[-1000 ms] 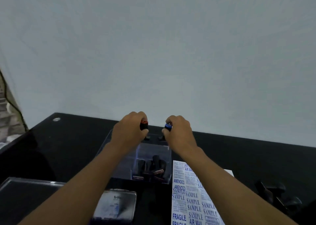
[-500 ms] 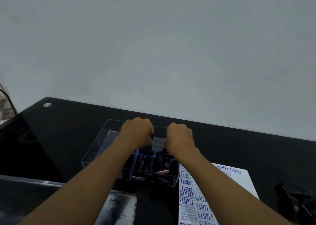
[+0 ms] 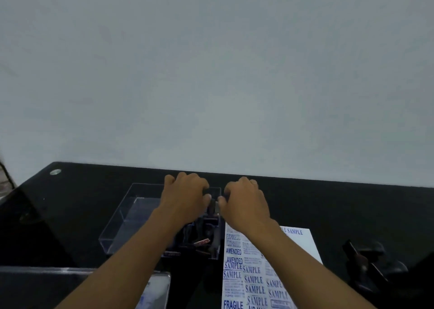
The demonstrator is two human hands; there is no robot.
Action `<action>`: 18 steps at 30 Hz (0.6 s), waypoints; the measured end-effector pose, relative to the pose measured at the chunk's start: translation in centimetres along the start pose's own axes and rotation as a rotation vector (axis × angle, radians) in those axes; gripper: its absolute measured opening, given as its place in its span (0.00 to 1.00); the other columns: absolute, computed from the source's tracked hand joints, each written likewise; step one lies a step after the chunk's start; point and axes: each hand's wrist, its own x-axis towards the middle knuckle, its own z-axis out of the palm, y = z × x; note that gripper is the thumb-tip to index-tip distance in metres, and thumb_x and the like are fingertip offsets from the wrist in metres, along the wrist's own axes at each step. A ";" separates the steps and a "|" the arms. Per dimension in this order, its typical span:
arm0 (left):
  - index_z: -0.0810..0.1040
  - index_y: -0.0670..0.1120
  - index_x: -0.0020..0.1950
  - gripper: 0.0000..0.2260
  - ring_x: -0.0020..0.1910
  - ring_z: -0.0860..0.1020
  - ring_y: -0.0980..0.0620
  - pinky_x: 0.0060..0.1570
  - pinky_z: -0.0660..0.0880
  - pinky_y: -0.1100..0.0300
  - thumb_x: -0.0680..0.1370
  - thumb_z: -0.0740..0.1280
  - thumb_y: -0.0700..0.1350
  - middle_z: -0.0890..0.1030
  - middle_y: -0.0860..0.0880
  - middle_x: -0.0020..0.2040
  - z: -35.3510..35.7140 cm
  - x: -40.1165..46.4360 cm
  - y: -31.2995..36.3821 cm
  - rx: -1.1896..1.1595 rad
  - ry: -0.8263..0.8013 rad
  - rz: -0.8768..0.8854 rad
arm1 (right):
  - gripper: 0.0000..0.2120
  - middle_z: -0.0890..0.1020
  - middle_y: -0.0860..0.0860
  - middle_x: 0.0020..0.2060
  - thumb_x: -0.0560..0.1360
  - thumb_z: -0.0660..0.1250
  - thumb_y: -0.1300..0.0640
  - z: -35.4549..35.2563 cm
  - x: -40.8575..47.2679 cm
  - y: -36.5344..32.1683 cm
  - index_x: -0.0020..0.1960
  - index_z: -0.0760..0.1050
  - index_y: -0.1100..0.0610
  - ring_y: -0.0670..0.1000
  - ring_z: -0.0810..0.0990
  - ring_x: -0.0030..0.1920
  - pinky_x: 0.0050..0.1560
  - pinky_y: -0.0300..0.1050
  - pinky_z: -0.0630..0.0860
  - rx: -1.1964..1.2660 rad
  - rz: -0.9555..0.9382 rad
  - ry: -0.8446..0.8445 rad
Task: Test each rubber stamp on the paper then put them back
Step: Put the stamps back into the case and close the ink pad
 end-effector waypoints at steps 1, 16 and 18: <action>0.78 0.55 0.59 0.12 0.59 0.72 0.50 0.59 0.63 0.49 0.78 0.62 0.55 0.77 0.54 0.58 -0.4 -0.5 1.6 -0.029 0.009 0.027 | 0.13 0.77 0.52 0.52 0.77 0.63 0.47 -0.9 -1.0 0.9 0.52 0.79 0.54 0.53 0.72 0.58 0.57 0.51 0.75 0.018 0.022 0.020; 0.74 0.50 0.67 0.17 0.58 0.77 0.49 0.57 0.74 0.57 0.78 0.66 0.50 0.74 0.47 0.63 3.6 -4.5 25.1 -0.372 -0.259 0.292 | 0.12 0.71 0.52 0.57 0.78 0.63 0.50 -9.6 -17.1 21.2 0.58 0.74 0.55 0.54 0.71 0.61 0.54 0.47 0.74 0.078 0.565 0.069; 0.73 0.51 0.67 0.17 0.57 0.76 0.48 0.56 0.75 0.56 0.78 0.66 0.49 0.74 0.46 0.61 4.4 -4.7 27.6 -0.377 -0.279 0.316 | 0.16 0.69 0.53 0.62 0.79 0.61 0.51 -10.2 -19.0 24.0 0.65 0.71 0.55 0.54 0.69 0.64 0.58 0.47 0.73 0.072 0.630 0.089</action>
